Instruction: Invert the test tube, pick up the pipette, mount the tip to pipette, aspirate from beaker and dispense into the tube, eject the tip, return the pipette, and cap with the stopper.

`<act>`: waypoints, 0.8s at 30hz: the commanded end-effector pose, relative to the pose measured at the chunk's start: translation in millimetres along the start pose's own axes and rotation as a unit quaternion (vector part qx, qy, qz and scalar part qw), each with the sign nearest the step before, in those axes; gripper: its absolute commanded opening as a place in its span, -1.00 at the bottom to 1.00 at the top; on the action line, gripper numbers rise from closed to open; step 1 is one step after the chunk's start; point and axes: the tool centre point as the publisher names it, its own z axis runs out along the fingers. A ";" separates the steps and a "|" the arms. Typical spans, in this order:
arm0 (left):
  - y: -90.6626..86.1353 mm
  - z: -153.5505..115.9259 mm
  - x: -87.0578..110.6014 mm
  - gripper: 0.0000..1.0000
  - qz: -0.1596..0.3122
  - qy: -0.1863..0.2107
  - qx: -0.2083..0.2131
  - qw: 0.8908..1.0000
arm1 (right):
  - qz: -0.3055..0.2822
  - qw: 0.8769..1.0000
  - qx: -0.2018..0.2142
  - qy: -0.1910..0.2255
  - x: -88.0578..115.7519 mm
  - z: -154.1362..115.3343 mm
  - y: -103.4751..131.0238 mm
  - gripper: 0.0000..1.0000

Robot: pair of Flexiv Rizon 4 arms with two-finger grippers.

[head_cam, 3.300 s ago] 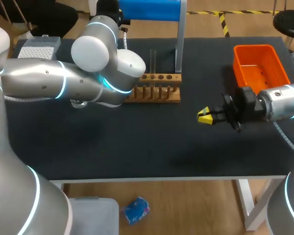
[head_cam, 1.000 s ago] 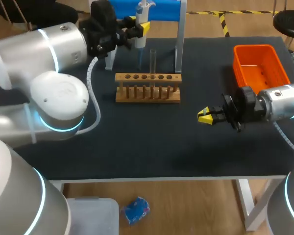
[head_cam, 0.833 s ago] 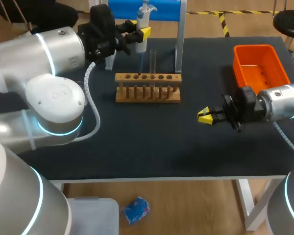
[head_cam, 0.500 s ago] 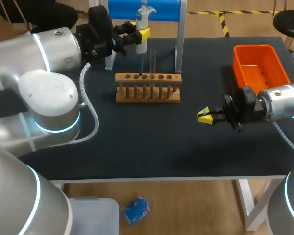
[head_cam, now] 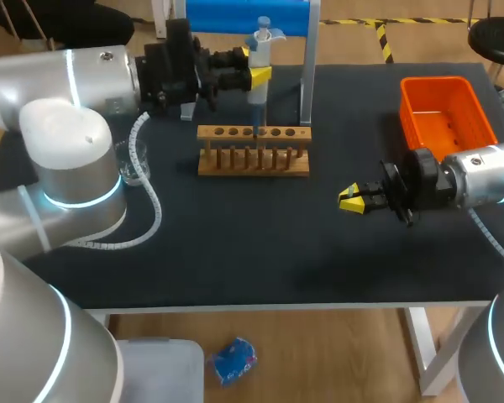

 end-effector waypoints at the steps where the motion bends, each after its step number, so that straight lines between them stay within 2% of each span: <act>1: 0.7 2.5 5.5 -1.00 -0.002 0.025 -0.002 1.000 | 0.000 1.000 0.000 0.001 0.2 -0.5 -0.4 -1.00; 13: 3.2 21.8 30.5 -1.00 -0.007 0.001 0.005 1.000 | 0.000 1.000 0.000 0.001 0.2 -0.5 -0.4 -1.00; 24: 0.7 41.1 51.9 -1.00 -0.013 0.020 0.005 1.000 | 0.000 1.000 0.000 0.001 0.2 -0.5 -0.4 -1.00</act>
